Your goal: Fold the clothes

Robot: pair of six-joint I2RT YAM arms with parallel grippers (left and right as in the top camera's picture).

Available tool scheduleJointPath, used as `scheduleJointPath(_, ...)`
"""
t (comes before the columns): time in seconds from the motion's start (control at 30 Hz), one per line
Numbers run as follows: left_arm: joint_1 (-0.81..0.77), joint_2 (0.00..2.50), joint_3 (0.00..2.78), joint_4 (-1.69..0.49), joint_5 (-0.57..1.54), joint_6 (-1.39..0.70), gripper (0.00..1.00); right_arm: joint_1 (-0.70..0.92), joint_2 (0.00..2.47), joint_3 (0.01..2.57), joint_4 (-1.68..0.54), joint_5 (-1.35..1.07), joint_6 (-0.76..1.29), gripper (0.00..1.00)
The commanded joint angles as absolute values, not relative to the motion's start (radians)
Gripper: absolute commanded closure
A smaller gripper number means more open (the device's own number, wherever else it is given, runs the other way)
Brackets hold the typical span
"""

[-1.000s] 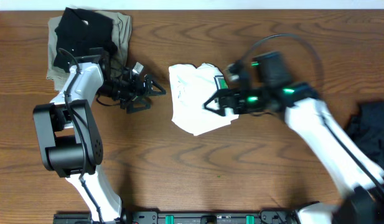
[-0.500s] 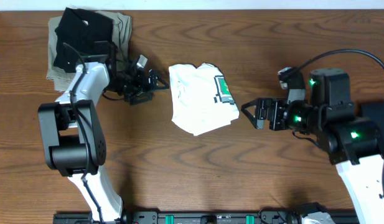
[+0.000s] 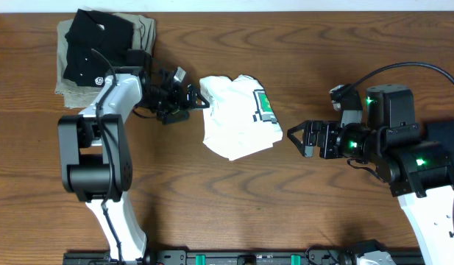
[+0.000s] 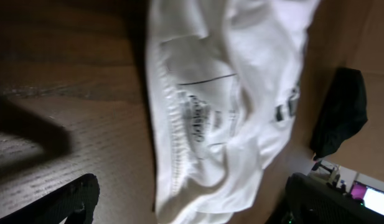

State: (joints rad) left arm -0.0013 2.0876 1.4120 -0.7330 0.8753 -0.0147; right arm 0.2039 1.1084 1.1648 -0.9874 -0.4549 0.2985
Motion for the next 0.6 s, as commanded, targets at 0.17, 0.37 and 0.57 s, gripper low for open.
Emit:
scheduleJointPath(0.17,-0.032,2.16,1.406,-0.721,0.878,-0.025,0.03,0.196,1.106,1.173,-0.992,-0.453,0.284,0.01)
scheduleJointPath(0.37,-0.08,2.168,1.406,-0.67,0.878,-0.083,0.03,0.196,1.106,1.173,-0.992,-0.453,0.283,0.01)
scheduleJointPath(0.57,-0.124,2.17,1.406,-0.607,0.877,-0.149,0.02,0.197,1.106,1.173,-1.015,-0.452,0.283,0.01)
